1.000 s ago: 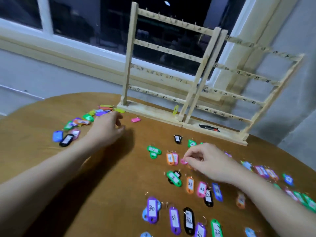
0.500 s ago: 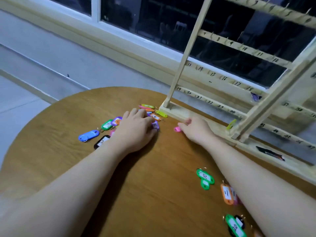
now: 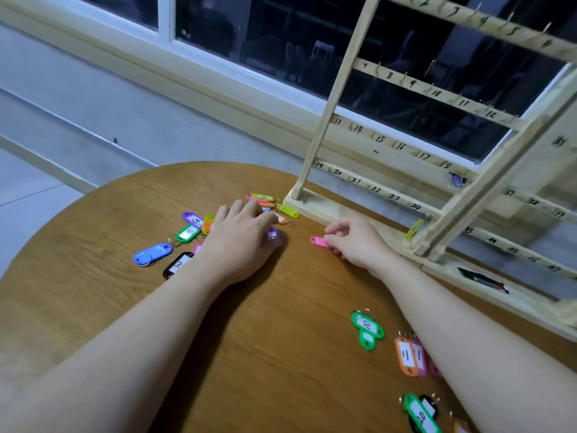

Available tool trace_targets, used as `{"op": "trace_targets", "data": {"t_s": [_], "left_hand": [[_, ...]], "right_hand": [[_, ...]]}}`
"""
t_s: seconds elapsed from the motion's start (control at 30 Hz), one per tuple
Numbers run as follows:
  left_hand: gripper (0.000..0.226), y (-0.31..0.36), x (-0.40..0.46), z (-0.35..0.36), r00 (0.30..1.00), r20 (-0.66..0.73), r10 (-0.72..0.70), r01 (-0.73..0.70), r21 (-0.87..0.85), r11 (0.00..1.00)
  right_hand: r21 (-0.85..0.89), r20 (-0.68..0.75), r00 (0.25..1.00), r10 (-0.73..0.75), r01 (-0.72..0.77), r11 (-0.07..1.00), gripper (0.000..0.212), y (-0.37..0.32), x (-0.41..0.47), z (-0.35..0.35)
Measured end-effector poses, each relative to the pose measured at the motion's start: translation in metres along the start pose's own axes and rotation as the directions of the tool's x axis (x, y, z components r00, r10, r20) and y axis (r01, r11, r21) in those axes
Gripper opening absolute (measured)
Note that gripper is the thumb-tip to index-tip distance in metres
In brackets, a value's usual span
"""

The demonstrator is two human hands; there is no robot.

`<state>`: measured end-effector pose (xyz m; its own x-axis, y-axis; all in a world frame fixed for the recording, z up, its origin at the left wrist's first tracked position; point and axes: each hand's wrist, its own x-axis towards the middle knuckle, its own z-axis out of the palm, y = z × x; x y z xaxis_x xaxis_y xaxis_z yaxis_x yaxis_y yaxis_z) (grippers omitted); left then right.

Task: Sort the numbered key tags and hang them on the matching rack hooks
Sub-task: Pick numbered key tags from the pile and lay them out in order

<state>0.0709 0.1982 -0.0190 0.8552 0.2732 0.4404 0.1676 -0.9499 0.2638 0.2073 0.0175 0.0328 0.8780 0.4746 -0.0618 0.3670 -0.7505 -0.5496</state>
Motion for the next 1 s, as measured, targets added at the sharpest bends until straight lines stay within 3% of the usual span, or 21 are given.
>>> {"op": "trace_targets", "data": {"t_s": [0.1, 0.5, 0.67, 0.8, 1.0], "left_hand": [[0.036, 0.000, -0.001, 0.000, 0.998, 0.043, 0.036, -0.036, 0.006, 0.999], [0.040, -0.002, 0.001, -0.008, 0.999, -0.008, 0.053, -0.053, 0.033, 0.998], [0.048, -0.001, 0.001, -0.012, 0.998, 0.019, 0.067, -0.068, 0.037, 0.997], [0.036, 0.000, 0.000, -0.010, 0.996, 0.025, 0.089, -0.091, 0.054, 0.994], [0.022, 0.005, 0.002, -0.004, 0.999, 0.050, 0.021, -0.017, -0.087, 0.996]], "right_hand": [[-0.091, 0.053, 0.998, -0.034, 0.039, 0.995, 0.025, 0.004, -0.007, -0.005], [-0.131, 0.050, 0.990, -0.133, 0.139, 0.982, 0.025, 0.015, -0.013, 0.000], [-0.042, 0.014, 0.993, -0.116, 0.117, 0.992, 0.025, 0.020, -0.015, 0.003], [0.013, 0.004, 0.994, -0.111, 0.111, 0.994, 0.024, 0.024, -0.018, 0.003], [0.069, 0.035, 0.996, -0.085, 0.083, 0.994, 0.019, 0.024, -0.019, 0.003]]}}
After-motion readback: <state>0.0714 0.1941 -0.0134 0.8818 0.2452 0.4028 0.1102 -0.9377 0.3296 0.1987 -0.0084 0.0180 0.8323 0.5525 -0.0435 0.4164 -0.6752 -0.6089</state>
